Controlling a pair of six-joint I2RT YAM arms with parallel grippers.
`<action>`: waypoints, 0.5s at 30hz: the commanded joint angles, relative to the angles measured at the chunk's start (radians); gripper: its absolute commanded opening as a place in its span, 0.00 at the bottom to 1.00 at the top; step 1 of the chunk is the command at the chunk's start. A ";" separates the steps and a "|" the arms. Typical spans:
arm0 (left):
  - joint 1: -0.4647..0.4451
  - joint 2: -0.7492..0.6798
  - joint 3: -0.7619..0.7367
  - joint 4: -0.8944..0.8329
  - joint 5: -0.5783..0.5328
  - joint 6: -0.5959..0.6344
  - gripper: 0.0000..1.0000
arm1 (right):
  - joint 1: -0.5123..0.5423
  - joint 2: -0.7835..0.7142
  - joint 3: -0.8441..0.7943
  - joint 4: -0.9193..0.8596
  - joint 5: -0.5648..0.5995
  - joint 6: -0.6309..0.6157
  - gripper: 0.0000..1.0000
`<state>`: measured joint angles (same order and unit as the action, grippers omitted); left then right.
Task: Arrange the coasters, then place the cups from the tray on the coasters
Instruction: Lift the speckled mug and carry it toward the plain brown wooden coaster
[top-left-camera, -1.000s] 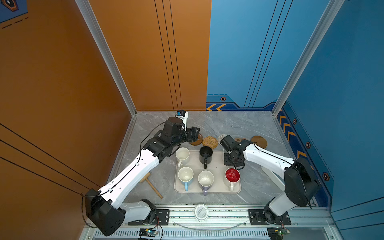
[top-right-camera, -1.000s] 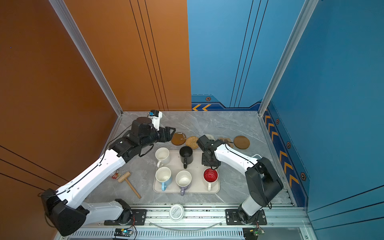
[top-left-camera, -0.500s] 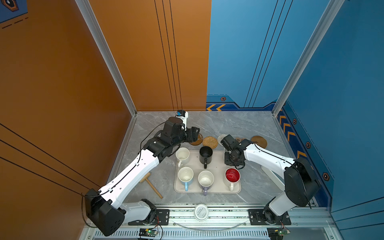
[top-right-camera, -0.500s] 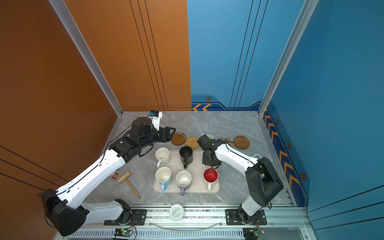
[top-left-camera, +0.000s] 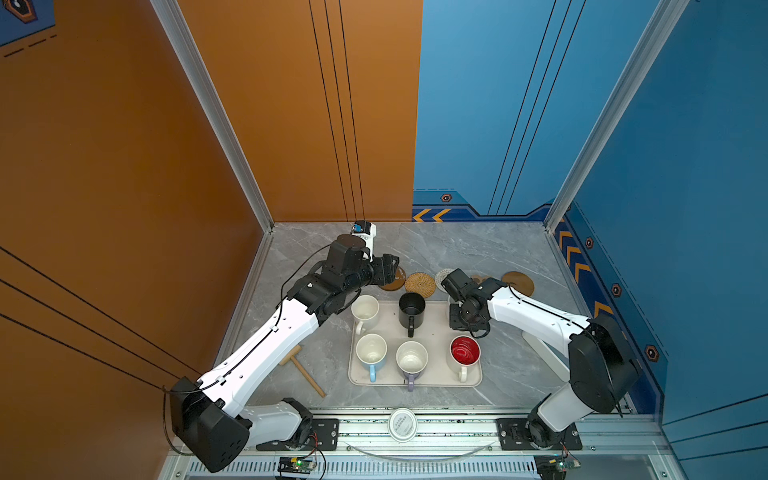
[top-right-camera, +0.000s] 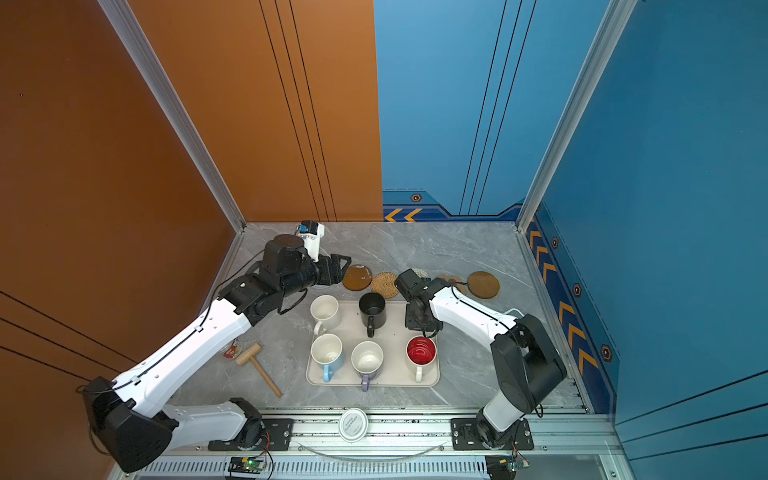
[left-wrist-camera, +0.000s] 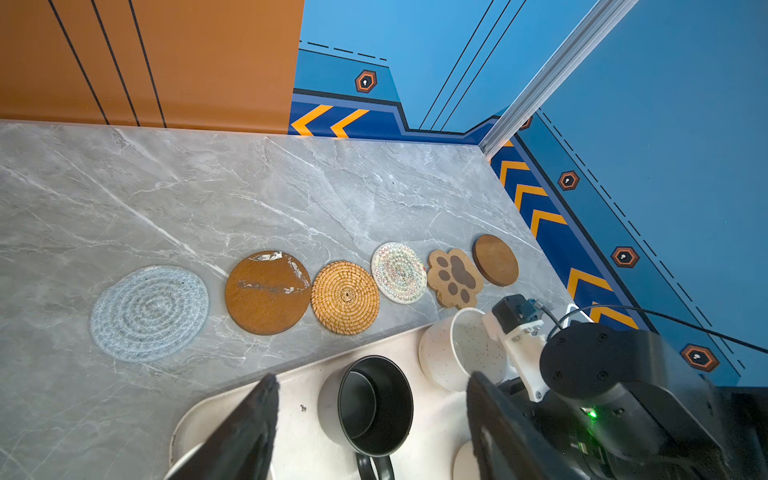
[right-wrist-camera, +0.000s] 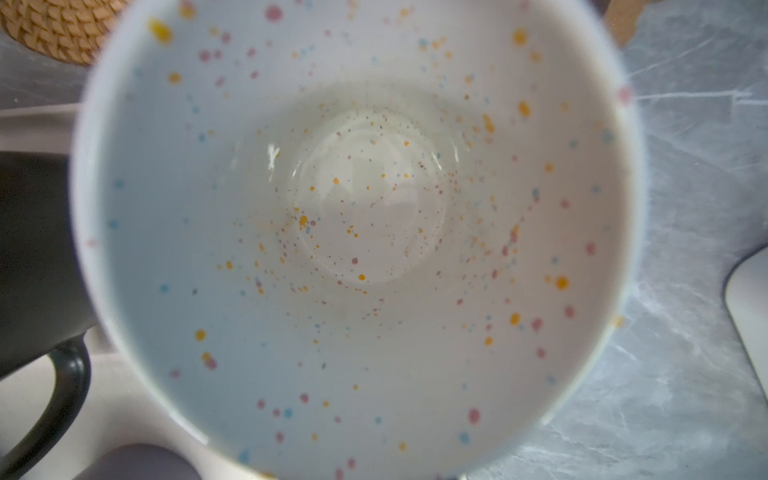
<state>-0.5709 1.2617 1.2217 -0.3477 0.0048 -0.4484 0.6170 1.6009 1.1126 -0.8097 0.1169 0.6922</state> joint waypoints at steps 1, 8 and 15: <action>-0.010 -0.024 -0.022 0.006 -0.023 0.008 0.72 | 0.004 -0.046 0.054 -0.024 0.086 -0.029 0.00; -0.010 -0.022 -0.027 0.012 -0.026 0.005 0.72 | -0.001 -0.099 0.098 -0.047 0.112 -0.060 0.00; -0.010 -0.023 -0.028 0.012 -0.029 0.005 0.73 | -0.059 -0.132 0.127 -0.074 0.131 -0.097 0.00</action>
<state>-0.5709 1.2583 1.2098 -0.3477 0.0010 -0.4488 0.5961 1.5150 1.1927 -0.8646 0.1787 0.6258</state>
